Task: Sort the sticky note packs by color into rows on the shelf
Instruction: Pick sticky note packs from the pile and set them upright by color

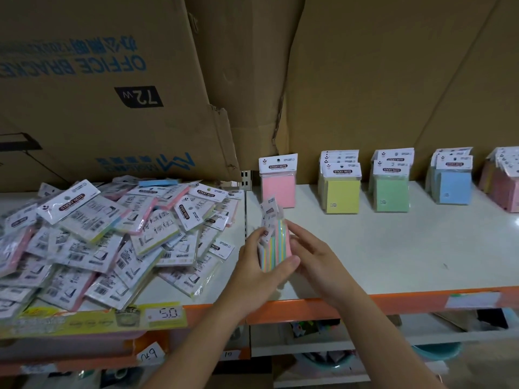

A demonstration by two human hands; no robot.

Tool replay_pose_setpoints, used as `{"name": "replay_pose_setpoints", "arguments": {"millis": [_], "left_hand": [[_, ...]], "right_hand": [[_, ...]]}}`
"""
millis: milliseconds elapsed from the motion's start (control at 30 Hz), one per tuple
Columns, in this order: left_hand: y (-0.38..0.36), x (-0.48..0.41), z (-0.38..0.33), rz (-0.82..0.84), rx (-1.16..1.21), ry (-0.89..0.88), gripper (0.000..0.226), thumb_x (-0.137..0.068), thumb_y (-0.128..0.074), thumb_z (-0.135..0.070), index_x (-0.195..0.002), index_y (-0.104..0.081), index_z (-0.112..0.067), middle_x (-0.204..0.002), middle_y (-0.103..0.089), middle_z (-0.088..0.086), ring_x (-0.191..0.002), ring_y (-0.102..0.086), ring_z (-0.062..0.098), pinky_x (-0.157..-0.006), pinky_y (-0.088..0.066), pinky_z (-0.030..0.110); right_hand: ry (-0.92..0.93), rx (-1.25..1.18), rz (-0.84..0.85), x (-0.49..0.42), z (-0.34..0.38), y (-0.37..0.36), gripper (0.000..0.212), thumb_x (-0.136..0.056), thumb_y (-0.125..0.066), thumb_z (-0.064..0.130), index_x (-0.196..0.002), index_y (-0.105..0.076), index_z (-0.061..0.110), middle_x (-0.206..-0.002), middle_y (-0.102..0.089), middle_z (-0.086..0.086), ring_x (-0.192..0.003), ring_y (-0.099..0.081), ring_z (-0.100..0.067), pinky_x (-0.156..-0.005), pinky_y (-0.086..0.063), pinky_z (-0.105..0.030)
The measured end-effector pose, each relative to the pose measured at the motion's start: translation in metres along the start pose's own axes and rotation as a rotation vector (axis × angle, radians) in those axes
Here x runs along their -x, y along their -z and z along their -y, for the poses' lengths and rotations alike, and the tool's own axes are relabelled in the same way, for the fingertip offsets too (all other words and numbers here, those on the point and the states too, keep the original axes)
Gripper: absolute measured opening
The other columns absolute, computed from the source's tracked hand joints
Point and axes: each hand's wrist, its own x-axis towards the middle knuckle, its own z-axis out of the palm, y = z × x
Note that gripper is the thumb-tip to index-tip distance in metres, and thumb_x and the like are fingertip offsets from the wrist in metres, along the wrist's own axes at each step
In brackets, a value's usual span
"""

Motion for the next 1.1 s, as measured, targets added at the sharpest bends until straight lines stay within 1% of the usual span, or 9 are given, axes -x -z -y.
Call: {"name": "replay_pose_setpoints", "arguments": {"millis": [100, 200, 300, 433, 567, 700, 833, 967, 1100], "left_hand": [[-0.005, 0.006, 0.005, -0.080, 0.243, -0.001, 0.062, -0.073, -0.067, -0.045, -0.130, -0.044, -0.048, -0.123, -0.065, -0.007, -0.101, -0.066, -0.001, -0.072, -0.050, 0.011], [-0.001, 0.008, 0.011, -0.051, 0.553, 0.104, 0.063, -0.069, -0.069, -0.022, -0.130, -0.057, -0.011, -0.110, -0.072, 0.015, -0.096, -0.072, 0.026, -0.070, -0.057, 0.031], [0.007, 0.011, 0.013, -0.055, 0.702, 0.144, 0.056, -0.065, -0.070, -0.015, -0.119, -0.063, -0.001, -0.096, -0.074, 0.020, -0.078, -0.073, 0.032, -0.059, -0.058, 0.037], [0.012, 0.014, 0.012, -0.032, 0.760, 0.151, 0.057, -0.067, -0.079, -0.004, -0.122, -0.061, 0.003, -0.103, -0.072, 0.026, -0.085, -0.073, 0.038, -0.064, -0.059, 0.040], [0.012, 0.012, 0.011, -0.024, 0.838, 0.238, 0.061, -0.070, -0.073, -0.021, -0.127, -0.059, -0.002, -0.111, -0.071, 0.024, -0.096, -0.071, 0.041, -0.070, -0.061, 0.044], [0.011, 0.012, 0.005, 0.062, 0.856, 0.313, 0.065, -0.069, -0.074, -0.033, -0.128, -0.061, -0.008, -0.116, -0.070, 0.021, -0.106, -0.068, 0.039, -0.081, -0.061, 0.046], [0.010, 0.010, 0.007, 0.142, 0.864, 0.315, 0.065, -0.069, -0.075, -0.023, -0.129, -0.059, -0.005, -0.117, -0.069, 0.024, -0.106, -0.068, 0.042, -0.082, -0.060, 0.051], [0.000, 0.014, 0.011, 0.287, 0.830, 0.345, 0.062, -0.066, -0.076, -0.023, -0.124, -0.065, -0.005, -0.116, -0.070, 0.022, -0.104, -0.069, 0.037, -0.078, -0.061, 0.041], [-0.021, 0.019, 0.013, 0.371, 0.813, 0.352, 0.055, -0.071, -0.073, -0.026, -0.122, -0.065, -0.008, -0.113, -0.073, 0.017, -0.100, -0.072, 0.031, -0.070, -0.060, 0.033]], "right_hand": [[0.018, 0.064, -0.060, 0.006, -0.003, -0.003, 0.041, -0.102, -0.050, 0.012, -0.136, -0.056, 0.034, -0.121, -0.068, 0.010, -0.104, -0.067, -0.007, -0.079, -0.057, -0.026], [0.003, 0.119, -0.138, 0.009, 0.000, -0.005, 0.038, -0.096, -0.060, 0.009, -0.131, -0.059, 0.024, -0.103, -0.069, 0.006, -0.081, -0.065, -0.007, -0.072, -0.053, -0.021], [-0.067, 0.326, -0.222, 0.009, 0.007, -0.005, 0.041, -0.090, -0.071, 0.026, -0.127, -0.055, 0.030, -0.112, -0.059, 0.013, -0.092, -0.062, -0.008, -0.071, -0.054, -0.021], [-0.144, 0.315, -0.162, 0.012, 0.012, 0.001, 0.028, -0.089, -0.069, 0.037, -0.111, -0.064, 0.020, -0.102, -0.071, 0.007, -0.095, -0.067, -0.010, -0.075, -0.055, -0.024], [-0.146, 0.196, -0.179, 0.017, 0.011, 0.006, 0.023, -0.089, -0.069, 0.037, -0.104, -0.068, 0.019, -0.090, -0.074, 0.006, -0.083, -0.070, -0.005, -0.065, -0.050, -0.017], [-0.174, 0.165, -0.230, 0.022, 0.007, 0.010, 0.021, -0.092, -0.067, 0.034, -0.100, -0.067, 0.014, -0.093, -0.070, -0.014, -0.085, -0.068, -0.017, -0.068, -0.051, -0.026], [-0.166, 0.080, -0.300, 0.033, 0.011, 0.010, 0.038, -0.082, -0.068, 0.042, -0.105, -0.066, 0.012, -0.096, -0.074, -0.008, -0.089, -0.072, -0.019, -0.070, -0.056, -0.027], [-0.181, -0.021, -0.380, 0.054, 0.014, 0.010, 0.040, -0.085, -0.072, 0.045, -0.111, -0.068, 0.016, -0.105, -0.075, -0.007, -0.101, -0.071, -0.027, -0.089, -0.056, -0.044], [-0.158, -0.084, -0.453, 0.092, 0.012, 0.013, 0.026, -0.088, -0.061, 0.041, -0.109, -0.070, 0.030, -0.110, -0.074, -0.004, -0.102, -0.071, -0.023, -0.087, -0.058, -0.040]]}}
